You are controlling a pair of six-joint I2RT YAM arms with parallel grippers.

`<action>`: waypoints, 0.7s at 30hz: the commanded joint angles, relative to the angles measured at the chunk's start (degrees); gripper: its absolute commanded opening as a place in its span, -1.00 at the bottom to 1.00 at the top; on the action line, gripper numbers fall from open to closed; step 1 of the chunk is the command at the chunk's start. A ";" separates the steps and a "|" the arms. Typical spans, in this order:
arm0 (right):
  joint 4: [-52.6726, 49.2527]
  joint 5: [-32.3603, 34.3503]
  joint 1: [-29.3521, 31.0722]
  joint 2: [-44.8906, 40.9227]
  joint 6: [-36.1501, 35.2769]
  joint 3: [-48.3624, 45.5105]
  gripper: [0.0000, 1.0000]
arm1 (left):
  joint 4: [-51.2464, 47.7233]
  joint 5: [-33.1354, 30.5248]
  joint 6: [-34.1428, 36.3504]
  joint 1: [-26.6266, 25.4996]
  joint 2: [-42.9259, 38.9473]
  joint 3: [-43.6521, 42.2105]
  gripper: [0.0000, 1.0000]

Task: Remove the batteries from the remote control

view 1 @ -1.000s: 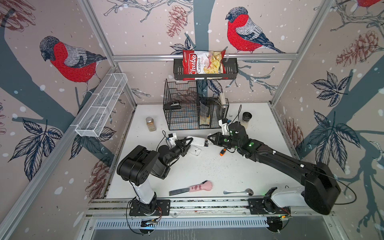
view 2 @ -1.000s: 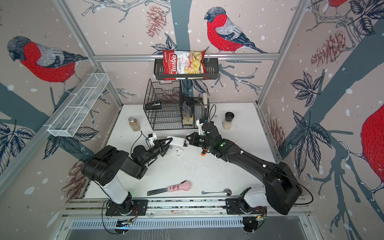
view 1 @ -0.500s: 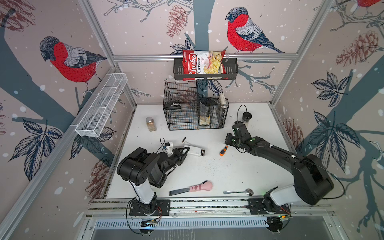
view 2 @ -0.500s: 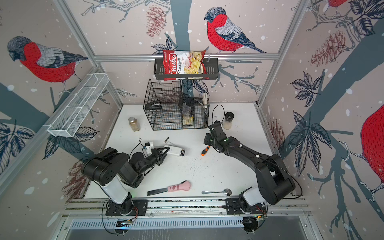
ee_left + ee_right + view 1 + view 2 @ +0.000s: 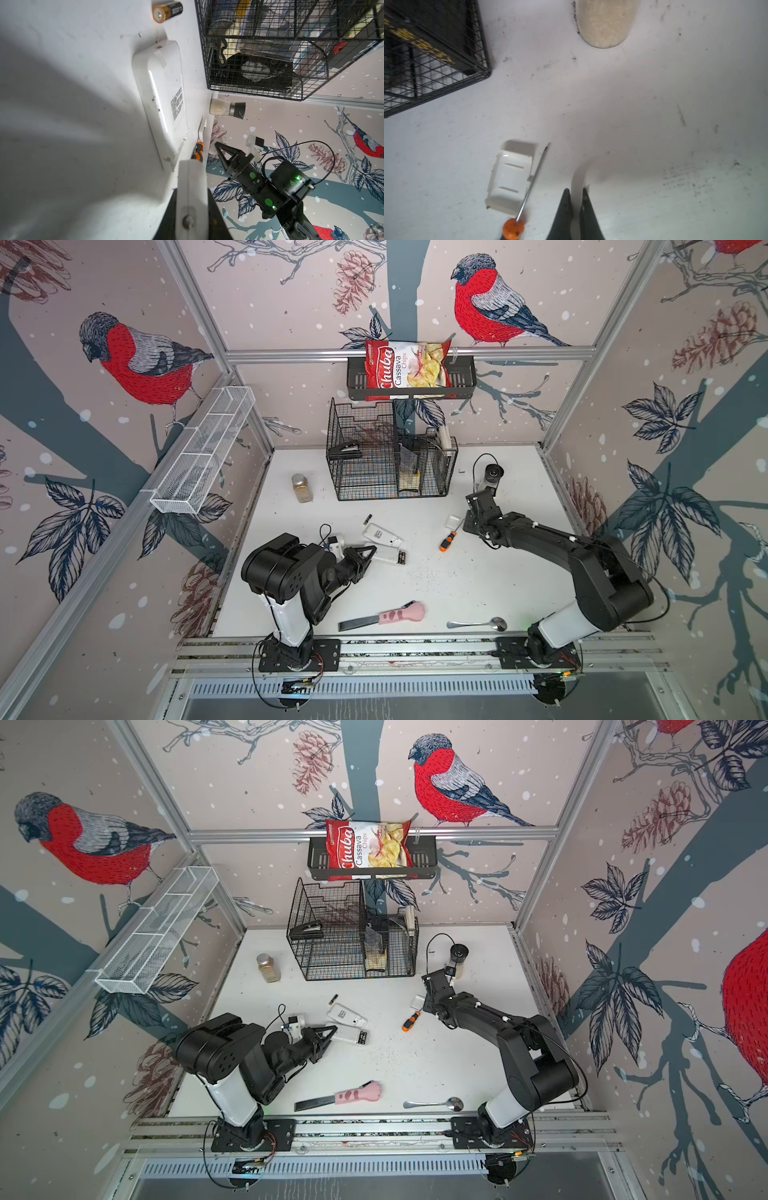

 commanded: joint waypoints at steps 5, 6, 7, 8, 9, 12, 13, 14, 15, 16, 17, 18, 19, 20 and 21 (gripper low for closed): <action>0.59 1.62 -1.11 1.68 0.69 -0.70 -0.86 | -8.59 -2.38 6.29 -1.31 -9.68 0.76 -1.00; 0.48 1.62 -1.29 1.97 0.73 -0.58 -0.86 | -11.53 -2.83 7.12 -1.49 -11.32 0.97 -1.00; 0.36 1.63 -1.50 2.44 0.69 -0.48 -0.86 | -14.68 -3.14 7.84 -1.77 -13.19 1.27 -1.00; 0.32 1.72 -1.66 2.82 0.75 -0.48 -0.86 | -17.50 -3.41 8.49 -1.83 -15.03 1.49 -1.00; 0.26 1.80 -1.80 3.18 0.79 -0.37 -0.85 | -20.55 -3.71 9.18 -2.00 -16.79 1.75 -1.00; 0.61 1.54 -1.95 4.13 0.85 -0.39 -0.82 | -29.27 -5.10 11.05 -2.80 -21.70 2.40 -1.00; 0.64 1.45 -2.00 4.40 0.85 -0.43 -0.79 | -31.84 -5.60 11.46 -3.08 -23.04 2.53 -1.00; 0.70 1.45 -2.00 4.72 0.85 -0.30 -0.76 | -34.31 -6.07 11.82 -3.32 -24.56 2.74 -1.00; 0.79 1.45 -1.97 4.95 0.85 -0.37 -0.72 | -36.12 -6.35 12.08 -3.42 -25.82 2.49 -1.00; 0.93 1.36 -1.99 5.05 0.88 -0.31 -0.68 | -37.76 -6.67 12.08 -3.41 -26.87 2.33 -1.00; 0.97 1.27 -1.94 5.05 0.85 -0.33 -0.61 | -39.68 -7.00 12.19 -3.37 -27.96 2.16 -1.00; 1.06 1.12 -2.02 5.03 0.94 -0.37 -0.54 | -41.72 -7.31 12.48 -3.42 -29.03 2.11 -1.00; 1.05 0.94 -2.00 4.99 0.95 -0.31 -0.50 | -42.89 -7.54 12.59 -3.42 -29.90 1.83 -1.00; 1.21 0.83 -1.99 4.76 0.96 -0.37 -0.46 | -44.45 -7.73 12.60 -3.46 -30.74 1.60 -1.00; 1.24 0.75 -1.94 4.59 0.97 -0.43 -0.42 | -45.82 -7.89 12.75 -3.42 -31.37 1.55 -1.00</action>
